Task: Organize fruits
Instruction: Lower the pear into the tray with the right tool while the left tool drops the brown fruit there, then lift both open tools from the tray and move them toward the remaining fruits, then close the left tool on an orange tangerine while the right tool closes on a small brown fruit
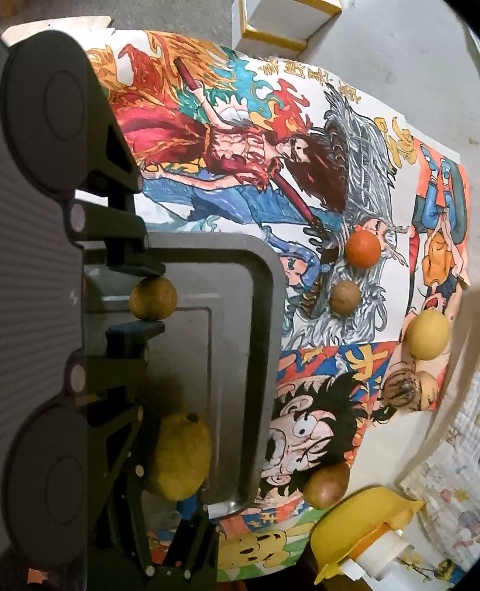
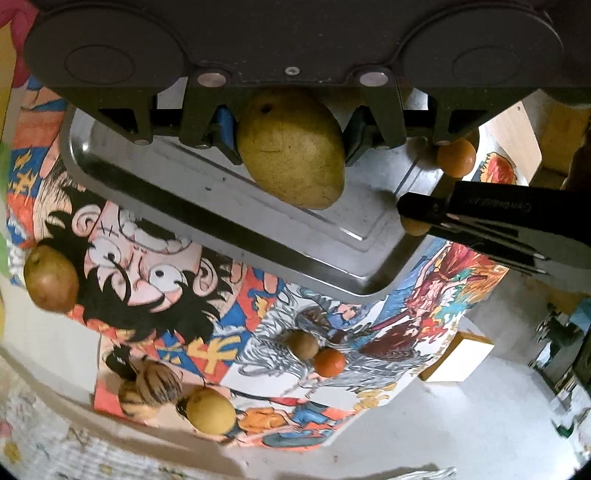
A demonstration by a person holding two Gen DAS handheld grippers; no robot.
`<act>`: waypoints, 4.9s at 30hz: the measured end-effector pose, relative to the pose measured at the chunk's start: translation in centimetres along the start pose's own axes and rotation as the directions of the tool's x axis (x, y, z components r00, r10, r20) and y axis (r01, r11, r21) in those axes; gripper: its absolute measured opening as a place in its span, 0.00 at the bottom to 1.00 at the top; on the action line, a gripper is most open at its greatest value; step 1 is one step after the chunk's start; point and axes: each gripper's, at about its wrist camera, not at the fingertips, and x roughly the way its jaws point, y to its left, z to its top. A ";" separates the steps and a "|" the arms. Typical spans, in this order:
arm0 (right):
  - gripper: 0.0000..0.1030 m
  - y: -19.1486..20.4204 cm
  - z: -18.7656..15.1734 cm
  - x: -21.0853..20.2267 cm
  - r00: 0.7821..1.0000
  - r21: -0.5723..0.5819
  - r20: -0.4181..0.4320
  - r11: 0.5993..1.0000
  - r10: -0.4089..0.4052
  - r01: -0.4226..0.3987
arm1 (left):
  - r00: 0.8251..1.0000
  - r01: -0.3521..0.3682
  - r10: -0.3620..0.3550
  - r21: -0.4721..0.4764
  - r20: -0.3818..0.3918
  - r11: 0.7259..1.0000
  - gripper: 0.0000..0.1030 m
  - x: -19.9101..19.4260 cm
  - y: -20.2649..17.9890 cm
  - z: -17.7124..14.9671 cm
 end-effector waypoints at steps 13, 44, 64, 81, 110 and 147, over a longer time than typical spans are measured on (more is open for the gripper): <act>0.57 -0.2 -0.3 1.2 0.999 0.045 -0.045 0.999 0.007 -0.005 | 0.998 -0.010 0.012 0.029 -0.067 1.000 0.27 1.1 -0.2 0.2; 0.99 0.5 -5.5 -4.7 0.992 0.013 0.080 0.995 0.098 -0.099 | 0.997 -0.018 0.018 0.001 0.069 1.000 0.99 -5.0 -1.2 -4.4; 0.99 -0.8 -9.4 -5.5 1.000 0.083 -0.009 0.996 -0.024 0.025 | 0.990 -0.142 0.143 0.082 -0.014 0.987 0.99 -5.6 -1.5 -11.2; 0.99 -2.0 -6.5 -5.5 0.985 0.191 0.107 0.975 -0.138 0.116 | 0.979 -0.204 0.205 0.028 -0.007 0.978 0.99 -6.8 1.8 -9.5; 0.99 0.6 1.2 -2.9 0.951 0.013 0.248 0.982 -0.183 0.186 | 0.984 -0.166 0.168 -0.039 0.055 0.985 0.99 -3.4 5.8 3.9; 0.97 1.5 9.2 4.3 0.975 -0.170 0.183 0.972 -0.128 0.160 | 0.986 0.166 -0.145 -0.342 0.087 0.925 0.95 1.6 7.5 14.4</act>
